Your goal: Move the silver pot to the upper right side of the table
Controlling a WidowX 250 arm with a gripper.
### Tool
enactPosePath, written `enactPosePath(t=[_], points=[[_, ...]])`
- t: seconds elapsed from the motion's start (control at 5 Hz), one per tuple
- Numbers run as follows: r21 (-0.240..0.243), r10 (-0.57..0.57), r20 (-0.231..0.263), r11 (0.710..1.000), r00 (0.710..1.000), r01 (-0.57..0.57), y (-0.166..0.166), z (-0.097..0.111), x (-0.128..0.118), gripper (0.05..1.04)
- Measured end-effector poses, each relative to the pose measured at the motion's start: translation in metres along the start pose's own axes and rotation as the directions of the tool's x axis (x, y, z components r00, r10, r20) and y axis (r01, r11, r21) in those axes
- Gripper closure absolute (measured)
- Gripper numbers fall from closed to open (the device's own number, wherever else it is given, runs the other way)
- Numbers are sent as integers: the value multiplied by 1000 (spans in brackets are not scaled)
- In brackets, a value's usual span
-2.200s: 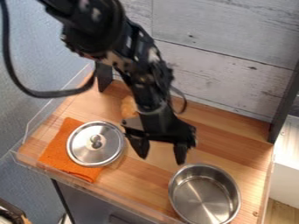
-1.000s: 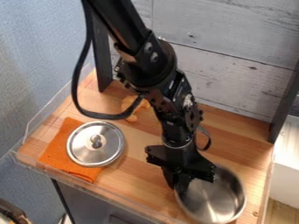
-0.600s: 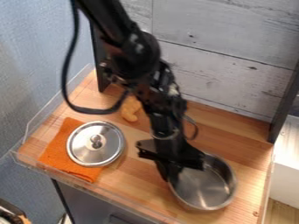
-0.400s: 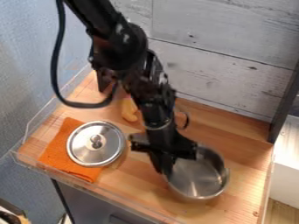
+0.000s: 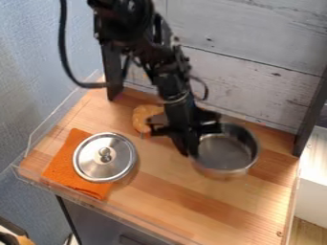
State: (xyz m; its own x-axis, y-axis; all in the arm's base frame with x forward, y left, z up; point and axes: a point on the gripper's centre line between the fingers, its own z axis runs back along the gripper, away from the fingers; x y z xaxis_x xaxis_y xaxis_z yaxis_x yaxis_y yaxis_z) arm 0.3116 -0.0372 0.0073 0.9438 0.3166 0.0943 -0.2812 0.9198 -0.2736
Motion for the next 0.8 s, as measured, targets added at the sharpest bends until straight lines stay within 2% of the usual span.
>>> enactPosePath(t=[0.2, 0.4, 0.6, 0.8], points=[[-34, 31, -14, 999, 999, -31, -12, -2, 18, 1001], [-25, 84, -6, 996, 996, -84, -12, -11, 28, 1001], [-5, 136, -26, 991, 990, -136, -21, -31, 29, 1001], [4, 181, -4, 983, 983, -181, -32, -44, 25, 1001]])
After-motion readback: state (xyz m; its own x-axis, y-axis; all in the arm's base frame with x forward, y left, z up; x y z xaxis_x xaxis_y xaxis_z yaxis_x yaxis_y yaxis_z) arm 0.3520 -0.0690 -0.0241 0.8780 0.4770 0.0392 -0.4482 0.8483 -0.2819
